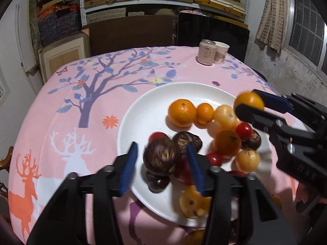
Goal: Organize fruits
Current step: 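Carry both fruits onto the white plate and open both tools, then grasp an orange with the left tool while the right tool grasps a tangerine, then lower both oranges onto the white plate and open both tools, then grasp a dark purple fruit with the left tool while the right tool grasps a cherry tomato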
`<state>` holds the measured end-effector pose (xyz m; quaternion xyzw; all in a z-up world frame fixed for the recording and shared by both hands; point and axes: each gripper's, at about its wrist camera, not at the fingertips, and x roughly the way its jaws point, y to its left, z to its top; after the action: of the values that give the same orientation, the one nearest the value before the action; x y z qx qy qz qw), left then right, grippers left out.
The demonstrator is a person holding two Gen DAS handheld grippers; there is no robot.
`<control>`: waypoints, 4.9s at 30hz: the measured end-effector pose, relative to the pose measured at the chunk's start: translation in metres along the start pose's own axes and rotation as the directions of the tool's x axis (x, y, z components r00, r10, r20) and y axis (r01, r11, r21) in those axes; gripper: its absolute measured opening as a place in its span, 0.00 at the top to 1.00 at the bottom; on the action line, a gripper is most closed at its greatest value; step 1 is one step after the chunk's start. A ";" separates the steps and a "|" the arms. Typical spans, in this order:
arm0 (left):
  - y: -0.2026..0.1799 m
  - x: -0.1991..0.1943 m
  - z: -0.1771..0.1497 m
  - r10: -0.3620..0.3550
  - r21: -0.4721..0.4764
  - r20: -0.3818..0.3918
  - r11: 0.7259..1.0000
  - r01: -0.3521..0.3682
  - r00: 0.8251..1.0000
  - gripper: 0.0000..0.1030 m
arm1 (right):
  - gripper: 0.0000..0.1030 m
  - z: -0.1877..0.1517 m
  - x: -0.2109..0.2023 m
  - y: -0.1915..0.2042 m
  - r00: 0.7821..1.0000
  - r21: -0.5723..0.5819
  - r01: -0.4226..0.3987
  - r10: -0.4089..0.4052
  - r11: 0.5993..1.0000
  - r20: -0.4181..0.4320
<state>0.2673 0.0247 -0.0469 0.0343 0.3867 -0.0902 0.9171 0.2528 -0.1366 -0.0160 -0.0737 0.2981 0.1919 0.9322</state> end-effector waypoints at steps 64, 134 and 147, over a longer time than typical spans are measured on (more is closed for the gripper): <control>-0.036 -0.077 -0.121 -0.064 0.133 -0.034 0.989 0.068 0.997 0.63 | 0.61 -0.126 -0.069 0.001 0.975 0.125 -0.036 0.062 0.992 -0.212; -0.048 -0.081 -0.120 -0.155 0.170 -0.066 0.972 0.164 0.986 0.60 | 0.72 -0.108 -0.017 0.022 0.954 0.033 -0.045 0.052 0.998 -0.294; -0.032 -0.090 -0.094 -0.160 0.120 0.001 0.980 0.159 0.987 0.60 | 0.73 -0.085 -0.079 -0.010 0.992 0.152 -0.080 0.094 0.985 -0.088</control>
<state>0.1334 0.0185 -0.0477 0.0577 0.3772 -0.1866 0.9053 0.1530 -0.1920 -0.0389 -0.0004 0.3582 0.2061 0.9106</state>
